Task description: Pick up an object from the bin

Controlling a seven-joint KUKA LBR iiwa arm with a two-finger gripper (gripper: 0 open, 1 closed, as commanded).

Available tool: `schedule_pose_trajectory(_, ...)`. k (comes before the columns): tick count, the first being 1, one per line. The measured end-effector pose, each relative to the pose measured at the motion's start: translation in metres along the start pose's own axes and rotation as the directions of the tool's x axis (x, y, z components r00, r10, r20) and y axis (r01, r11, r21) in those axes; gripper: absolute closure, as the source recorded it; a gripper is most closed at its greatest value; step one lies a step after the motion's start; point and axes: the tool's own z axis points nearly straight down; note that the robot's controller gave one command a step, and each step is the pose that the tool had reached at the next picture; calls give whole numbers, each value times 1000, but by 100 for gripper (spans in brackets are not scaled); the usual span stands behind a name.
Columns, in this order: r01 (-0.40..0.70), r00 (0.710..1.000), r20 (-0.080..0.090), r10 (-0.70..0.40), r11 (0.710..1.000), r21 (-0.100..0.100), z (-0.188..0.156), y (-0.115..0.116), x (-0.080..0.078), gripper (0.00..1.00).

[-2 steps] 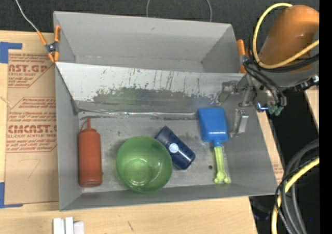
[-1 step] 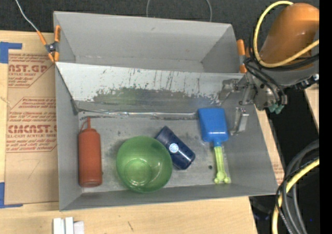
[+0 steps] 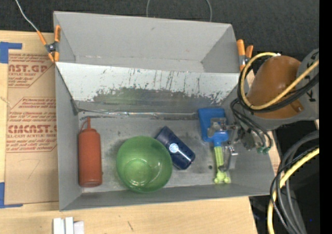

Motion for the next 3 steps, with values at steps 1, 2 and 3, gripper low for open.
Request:
schedule_pose_trajectory(1, -67, 998, 10, 66, 998, 1, 14, -24, -21, 0)
schedule_pose_trajectory(2, 114, 994, 4, -114, 994, -1, 63, -37, -6, 0)
schedule_pose_trajectory(3, -110, 994, -6, 110, 994, -9, 70, -33, -9, 0)
